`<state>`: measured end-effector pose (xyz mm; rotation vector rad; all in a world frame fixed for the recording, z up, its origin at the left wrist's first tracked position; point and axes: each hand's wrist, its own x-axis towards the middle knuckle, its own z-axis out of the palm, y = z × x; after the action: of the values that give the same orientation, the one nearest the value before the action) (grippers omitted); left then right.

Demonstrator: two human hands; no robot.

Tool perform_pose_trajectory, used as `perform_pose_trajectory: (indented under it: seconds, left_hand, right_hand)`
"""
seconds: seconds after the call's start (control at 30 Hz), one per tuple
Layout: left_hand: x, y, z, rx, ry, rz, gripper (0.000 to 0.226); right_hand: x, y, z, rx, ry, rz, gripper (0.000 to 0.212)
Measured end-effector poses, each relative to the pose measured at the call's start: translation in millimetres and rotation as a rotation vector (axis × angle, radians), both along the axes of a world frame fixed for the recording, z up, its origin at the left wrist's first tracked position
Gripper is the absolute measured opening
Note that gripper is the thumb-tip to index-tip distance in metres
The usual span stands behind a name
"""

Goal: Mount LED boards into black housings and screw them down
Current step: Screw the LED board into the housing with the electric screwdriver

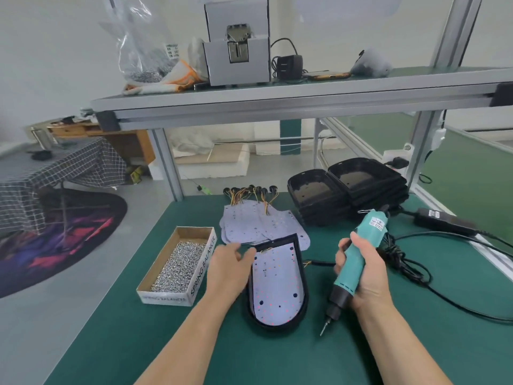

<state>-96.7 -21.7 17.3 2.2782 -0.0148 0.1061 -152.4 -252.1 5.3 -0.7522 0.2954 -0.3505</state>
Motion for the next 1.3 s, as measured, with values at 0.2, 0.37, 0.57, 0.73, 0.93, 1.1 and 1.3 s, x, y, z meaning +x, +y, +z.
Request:
perform_pose_trajectory:
  seconds: [0.2,0.37,0.57,0.73,0.93,1.1,1.3]
  left_hand:
    - [54.6,95.0,32.7,0.254,-0.015,0.304,0.019]
    - [72.5,112.9,13.8,0.804,0.250,-0.068,0.046]
    - [71.2,107.5,-15.0,0.616,0.035,0.019,0.011]
    - [68.5,117.8,-10.2,0.622,-0.107,0.123,0.023]
    - [65.6,127.1,5.6,-0.504,0.127,0.388,0.008]
    - [42.4,113.2,21.7,-1.402,0.544,0.188,0.017]
    - [-1.1,37.3,29.9,-1.417,0.836,-0.058,0.011]
  right_hand:
    - [-0.5,-6.5,-0.2,-0.022,-0.021,-0.027,0.017]
    - [-0.1,-2.5,1.4,-0.038,-0.033,-0.013,0.018]
    - [-2.0,-2.8,2.5,-0.042,-0.028,-0.022,0.017]
    - [-3.4,-4.3,3.0,-0.031,-0.041,-0.034,0.017]
    - [-2.1,5.1,7.6,-0.017,-0.042,-0.010,0.021]
    - [1.3,13.5,19.4,0.021,-0.019,-0.010,0.018]
    - [15.5,28.0,58.0,0.108,-0.071,-0.152,0.017]
